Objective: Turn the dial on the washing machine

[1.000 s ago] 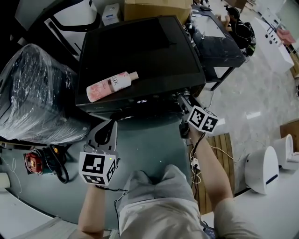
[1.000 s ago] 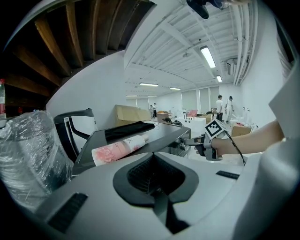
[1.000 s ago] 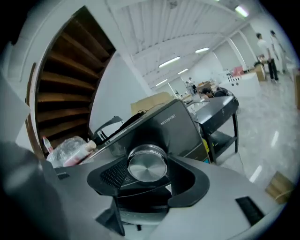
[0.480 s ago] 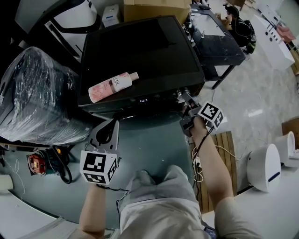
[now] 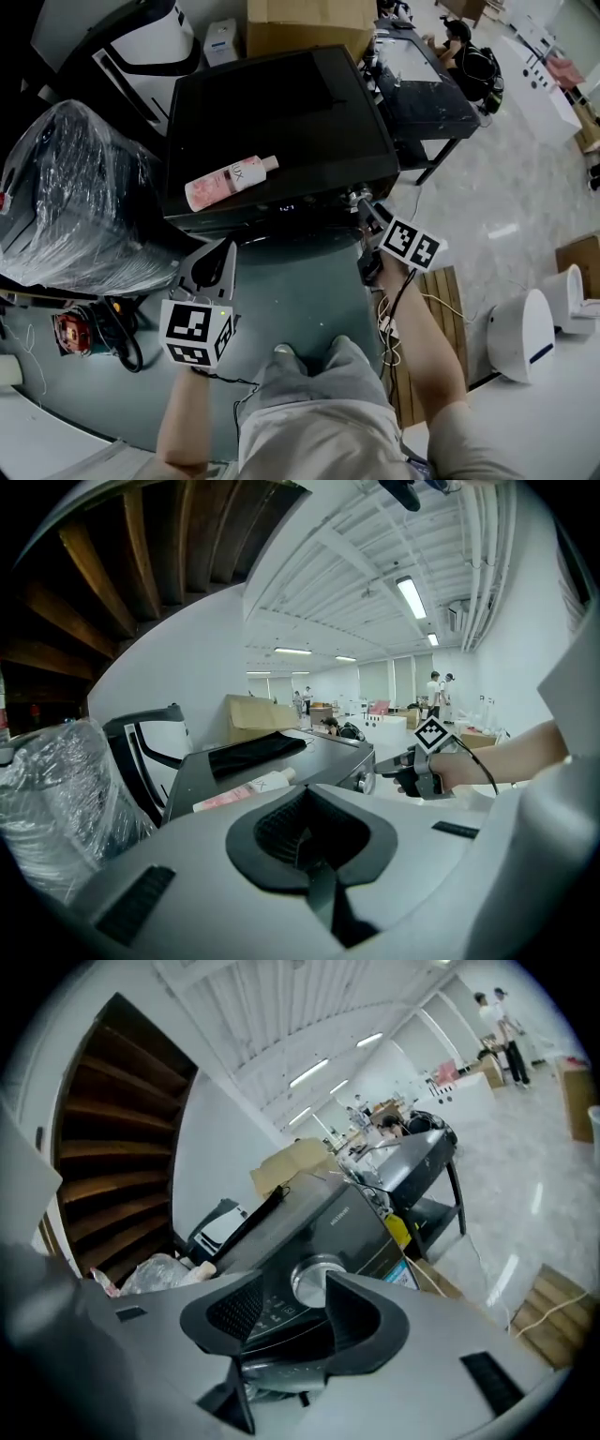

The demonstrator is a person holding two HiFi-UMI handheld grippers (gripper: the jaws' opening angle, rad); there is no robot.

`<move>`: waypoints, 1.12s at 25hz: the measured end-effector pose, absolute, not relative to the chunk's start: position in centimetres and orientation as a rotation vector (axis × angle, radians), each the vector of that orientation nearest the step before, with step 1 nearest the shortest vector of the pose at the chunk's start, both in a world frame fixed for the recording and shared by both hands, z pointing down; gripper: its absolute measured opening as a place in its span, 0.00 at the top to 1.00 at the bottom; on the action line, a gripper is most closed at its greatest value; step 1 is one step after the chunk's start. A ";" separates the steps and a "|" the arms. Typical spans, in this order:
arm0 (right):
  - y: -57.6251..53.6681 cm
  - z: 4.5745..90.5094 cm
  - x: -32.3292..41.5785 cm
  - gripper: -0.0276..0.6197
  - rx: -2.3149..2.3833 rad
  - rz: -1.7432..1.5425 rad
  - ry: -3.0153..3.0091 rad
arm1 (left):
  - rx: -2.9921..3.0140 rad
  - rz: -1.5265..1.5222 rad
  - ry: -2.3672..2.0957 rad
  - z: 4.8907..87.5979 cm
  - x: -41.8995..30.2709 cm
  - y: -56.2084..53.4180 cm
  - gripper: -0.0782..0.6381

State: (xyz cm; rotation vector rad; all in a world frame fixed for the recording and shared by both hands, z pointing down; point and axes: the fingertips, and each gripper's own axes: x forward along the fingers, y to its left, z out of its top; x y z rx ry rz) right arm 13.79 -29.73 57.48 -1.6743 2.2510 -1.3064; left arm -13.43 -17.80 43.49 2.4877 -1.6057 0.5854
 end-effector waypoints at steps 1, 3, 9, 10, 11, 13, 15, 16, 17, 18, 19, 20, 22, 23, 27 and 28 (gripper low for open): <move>-29.2 56.6 13.6 0.61 -1.690 -1.260 2.315 | 2.489 0.584 -1.606 43.0 -13.5 -17.7 0.87; -28.3 54.4 12.9 0.65 -1.702 -1.139 2.463 | 2.498 0.578 -1.610 41.9 -13.5 -17.5 0.87; -24.7 47.7 10.6 0.70 -1.682 -0.787 2.791 | 2.510 0.560 -1.639 38.5 -13.5 -16.7 0.87; -24.2 46.6 10.4 0.72 -1.678 -0.731 2.822 | 2.513 0.553 -1.645 37.9 -13.4 -16.4 0.87; -23.6 45.4 10.2 0.72 -1.671 -0.682 2.843 | 2.518 0.545 -1.650 37.1 -13.3 -16.2 0.87; -22.5 43.0 9.6 0.73 -1.654 -0.596 2.869 | 2.527 0.531 -1.660 35.6 -13.3 -15.5 0.87; -21.3 40.6 9.1 0.75 -1.632 -0.508 2.893 | 2.536 0.518 -1.672 34.2 -13.2 -14.8 0.87; -20.7 39.3 8.8 0.76 -1.618 -0.465 2.904 | 2.545 0.516 -1.681 33.4 -13.2 -14.4 0.87; -20.2 38.0 8.5 0.77 -1.605 -0.424 2.910 | 2.558 0.517 -1.693 32.5 -13.2 -14.0 0.87; -19.6 36.6 8.3 0.78 -1.598 -0.386 2.912 | 2.577 0.518 -1.705 31.5 -13.1 -13.6 0.87; -19.1 35.2 8.3 0.80 -1.597 -0.349 2.907 | 2.599 0.516 -1.716 30.5 -13.0 -13.1 0.87; -18.6 33.8 8.3 0.82 -1.600 -0.314 2.899 | 2.620 0.512 -1.723 29.5 -12.9 -12.7 0.87; -17.6 31.0 8.3 0.88 -1.605 -0.245 2.878 | 2.652 0.498 -1.732 27.8 -12.9 -11.9 0.87; -17.0 29.7 8.2 0.89 -1.603 -0.211 2.869 | 2.663 0.490 -1.737 27.0 -13.0 -11.6 0.87; -14.3 25.1 7.1 0.90 -1.572 -0.081 2.862 | 2.698 0.468 -1.775 24.0 -13.9 -10.3 0.87; -13.6 24.0 6.8 0.90 -1.555 -0.053 2.866 | 2.707 0.462 -1.783 23.3 -14.0 -9.9 0.87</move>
